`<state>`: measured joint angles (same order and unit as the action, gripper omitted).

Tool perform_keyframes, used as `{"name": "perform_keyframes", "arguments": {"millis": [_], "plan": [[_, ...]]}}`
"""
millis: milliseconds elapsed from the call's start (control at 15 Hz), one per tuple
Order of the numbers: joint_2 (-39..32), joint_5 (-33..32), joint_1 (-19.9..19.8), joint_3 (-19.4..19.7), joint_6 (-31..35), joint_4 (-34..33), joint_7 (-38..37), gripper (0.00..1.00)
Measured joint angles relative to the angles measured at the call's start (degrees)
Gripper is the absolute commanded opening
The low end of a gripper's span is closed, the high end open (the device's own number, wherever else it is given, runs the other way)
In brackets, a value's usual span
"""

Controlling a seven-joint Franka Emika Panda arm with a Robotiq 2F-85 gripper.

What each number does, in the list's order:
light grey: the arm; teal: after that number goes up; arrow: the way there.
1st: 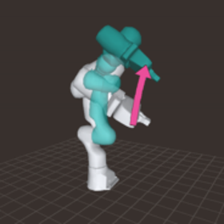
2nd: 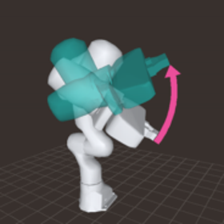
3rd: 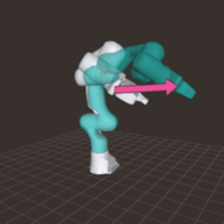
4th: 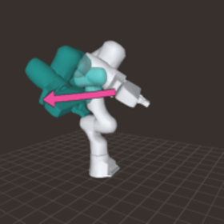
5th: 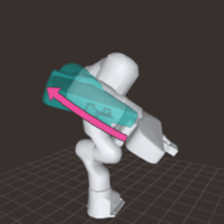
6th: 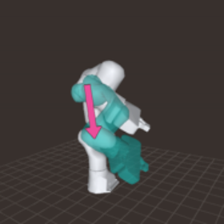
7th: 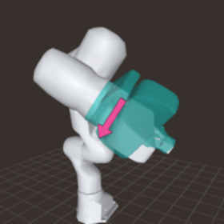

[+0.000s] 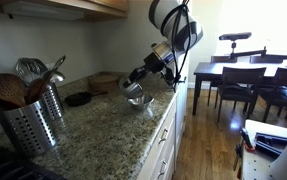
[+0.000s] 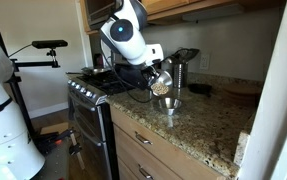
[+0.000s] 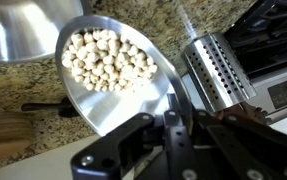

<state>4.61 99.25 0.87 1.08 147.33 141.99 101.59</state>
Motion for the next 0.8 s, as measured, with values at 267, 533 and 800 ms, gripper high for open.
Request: {"name": "perform_keyframes", "arguments": {"millis": [267,533,800], "plan": [[0.96,0.0,-0.12,0.86,-0.52,0.72,0.5,0.07],[1.83,0.01,-1.2,0.95,-2.34,0.86,1.33,0.07],[2.66,0.25,-2.46,1.02,-4.41,1.45,2.57,0.07]]}}
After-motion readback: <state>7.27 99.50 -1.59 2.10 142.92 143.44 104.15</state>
